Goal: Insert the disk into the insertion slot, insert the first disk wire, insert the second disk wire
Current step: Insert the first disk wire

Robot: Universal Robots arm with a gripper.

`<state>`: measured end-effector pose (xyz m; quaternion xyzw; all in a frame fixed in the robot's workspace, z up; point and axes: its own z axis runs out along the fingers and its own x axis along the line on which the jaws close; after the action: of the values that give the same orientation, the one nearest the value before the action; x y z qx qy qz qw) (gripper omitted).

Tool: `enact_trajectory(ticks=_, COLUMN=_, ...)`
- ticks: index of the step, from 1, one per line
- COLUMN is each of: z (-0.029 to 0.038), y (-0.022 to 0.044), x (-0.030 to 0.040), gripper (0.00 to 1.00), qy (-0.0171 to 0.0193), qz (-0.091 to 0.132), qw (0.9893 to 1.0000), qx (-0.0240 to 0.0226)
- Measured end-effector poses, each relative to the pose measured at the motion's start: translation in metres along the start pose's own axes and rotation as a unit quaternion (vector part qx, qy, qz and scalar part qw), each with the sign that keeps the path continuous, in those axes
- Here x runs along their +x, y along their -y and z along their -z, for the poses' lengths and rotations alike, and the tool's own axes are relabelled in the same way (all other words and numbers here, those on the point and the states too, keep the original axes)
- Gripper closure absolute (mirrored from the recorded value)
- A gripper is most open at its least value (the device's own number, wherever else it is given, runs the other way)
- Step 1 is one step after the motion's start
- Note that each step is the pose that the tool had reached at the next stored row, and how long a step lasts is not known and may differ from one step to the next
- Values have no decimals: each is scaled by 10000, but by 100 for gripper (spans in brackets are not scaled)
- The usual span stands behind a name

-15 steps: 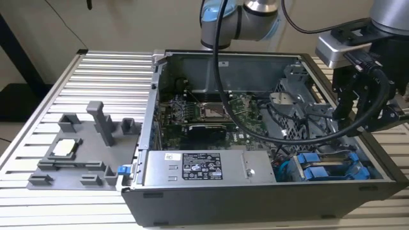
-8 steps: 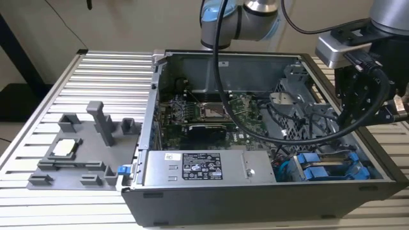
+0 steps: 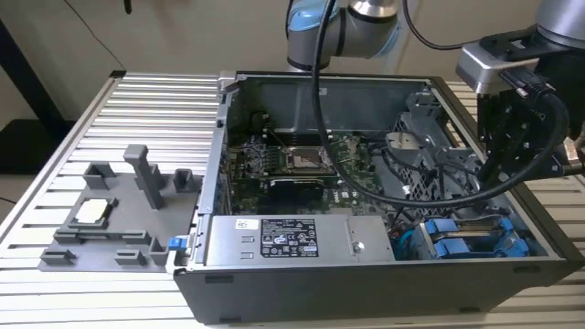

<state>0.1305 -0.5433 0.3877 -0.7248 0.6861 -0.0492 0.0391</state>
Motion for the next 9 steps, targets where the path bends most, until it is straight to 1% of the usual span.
enact_trajectory(ticks=3, z=-11, y=48, x=11, gripper=81, qy=5, qz=3, qw=9998, qx=-186)
enact_trajectory(ticks=5, z=-20, y=86, x=26, gripper=81, qy=11, qz=4, qw=9996, qx=-289)
enact_trajectory(ticks=6, z=-27, y=108, x=35, gripper=81, qy=13, qz=5, qw=9994, qx=-332)
enact_trajectory(ticks=7, z=-36, y=131, x=43, gripper=81, qy=15, qz=5, qw=9993, qx=-363)
enact_trajectory(ticks=9, z=-55, y=171, x=53, gripper=81, qy=17, qz=6, qw=9992, qx=-396)
